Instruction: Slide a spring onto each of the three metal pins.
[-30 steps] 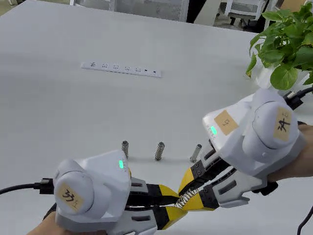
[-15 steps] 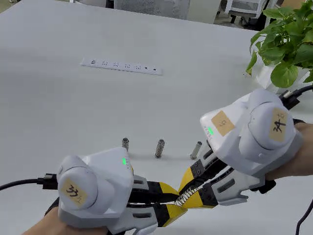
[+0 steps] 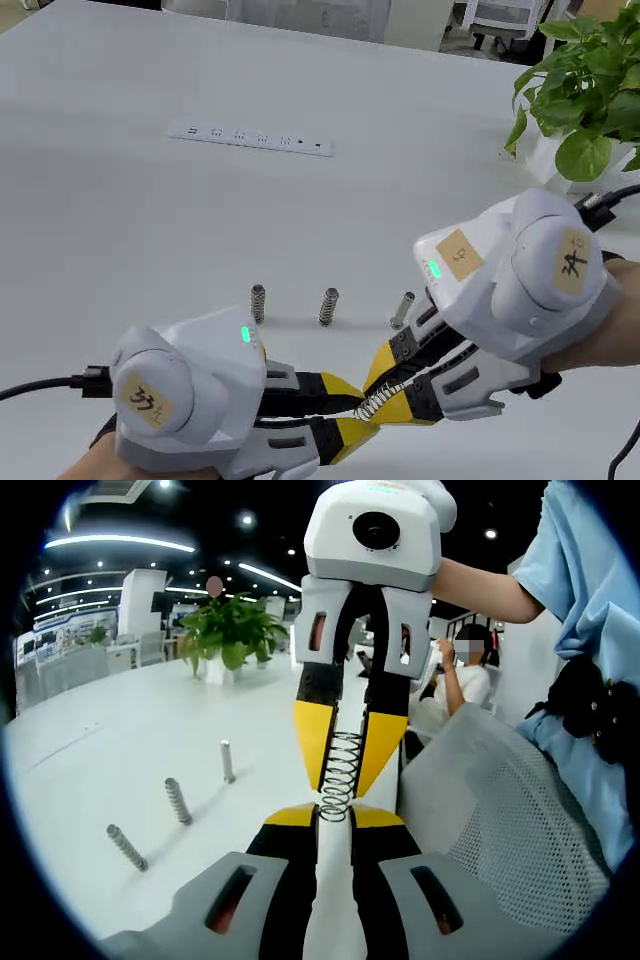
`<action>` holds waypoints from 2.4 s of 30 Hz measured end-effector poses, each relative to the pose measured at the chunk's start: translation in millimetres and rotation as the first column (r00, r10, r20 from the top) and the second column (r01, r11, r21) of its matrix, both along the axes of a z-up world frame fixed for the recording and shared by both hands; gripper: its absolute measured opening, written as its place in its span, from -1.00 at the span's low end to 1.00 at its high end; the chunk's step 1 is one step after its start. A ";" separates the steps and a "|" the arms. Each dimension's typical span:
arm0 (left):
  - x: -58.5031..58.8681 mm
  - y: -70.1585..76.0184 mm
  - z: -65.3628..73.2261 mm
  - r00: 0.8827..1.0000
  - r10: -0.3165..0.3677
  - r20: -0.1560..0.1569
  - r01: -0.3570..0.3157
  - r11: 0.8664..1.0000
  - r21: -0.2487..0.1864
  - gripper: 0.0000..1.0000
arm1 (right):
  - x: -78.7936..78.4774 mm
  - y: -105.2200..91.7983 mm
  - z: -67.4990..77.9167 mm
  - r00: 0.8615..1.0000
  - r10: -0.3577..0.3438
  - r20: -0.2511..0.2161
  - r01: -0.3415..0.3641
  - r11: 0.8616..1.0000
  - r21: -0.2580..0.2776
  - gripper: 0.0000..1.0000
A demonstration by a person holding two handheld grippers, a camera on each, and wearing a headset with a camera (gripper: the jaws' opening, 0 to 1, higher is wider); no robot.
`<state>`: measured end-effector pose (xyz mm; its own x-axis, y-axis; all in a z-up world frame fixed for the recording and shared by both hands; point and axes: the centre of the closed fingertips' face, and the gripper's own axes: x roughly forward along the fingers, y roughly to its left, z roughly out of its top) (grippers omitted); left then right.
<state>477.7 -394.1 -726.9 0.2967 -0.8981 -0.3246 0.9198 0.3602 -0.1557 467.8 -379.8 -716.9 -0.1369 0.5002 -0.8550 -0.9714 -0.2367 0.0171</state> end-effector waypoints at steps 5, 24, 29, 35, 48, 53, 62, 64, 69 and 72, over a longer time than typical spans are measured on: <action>8.0 11.2 -4.0 0.998 0.061 -0.021 -0.061 0.998 -0.011 -0.65 | 11.0 -4.0 -0.7 0.999 -0.024 0.038 0.024 1.000 0.012 -0.85; 55.0 79.5 -17.3 0.916 0.400 -0.009 -0.399 0.915 0.060 0.74 | 26.7 -21.8 -10.9 0.997 -0.061 0.055 0.061 0.998 0.004 -0.84; 61.5 93.6 -22.7 0.892 0.452 -0.016 -0.449 0.890 0.081 0.98 | 36.3 -25.3 -11.1 0.995 -0.082 0.058 0.081 0.997 0.008 -0.84; 62.3 105.7 -36.6 0.874 0.486 -0.017 -0.478 0.865 0.154 0.98 | 46.9 -34.1 -16.8 0.993 -0.089 0.077 0.090 0.996 -0.019 -0.85; 60.6 110.9 -39.9 0.866 0.500 0.010 -0.493 0.850 0.184 0.98 | 96.3 -58.0 -14.7 0.983 -0.091 0.161 0.110 0.987 -0.116 -0.84; 59.9 112.4 -39.2 0.861 0.508 0.013 -0.502 0.845 0.183 0.98 | 112.6 -61.5 -10.7 0.981 -0.081 0.179 0.107 0.984 -0.139 -0.84; 60.0 114.0 -37.6 0.855 0.518 0.007 -0.512 0.842 0.172 0.98 | 140.3 -62.2 -12.5 0.979 -0.058 0.195 0.095 0.977 -0.188 -0.84; 59.8 114.0 -37.4 0.855 0.519 0.010 -0.513 0.841 0.172 0.98 | 142.9 -60.3 -12.7 0.979 -0.052 0.197 0.091 0.976 -0.197 -0.84; 58.9 112.7 -37.7 0.858 0.514 0.006 -0.508 0.844 0.171 0.98 | 150.2 -61.0 -17.6 0.981 -0.036 0.191 0.080 0.970 -0.228 -0.84; 58.0 111.0 -37.5 0.861 0.508 0.005 -0.502 0.849 0.167 0.98 | 154.2 -60.3 -20.9 0.982 -0.029 0.184 0.072 0.970 -0.232 -0.84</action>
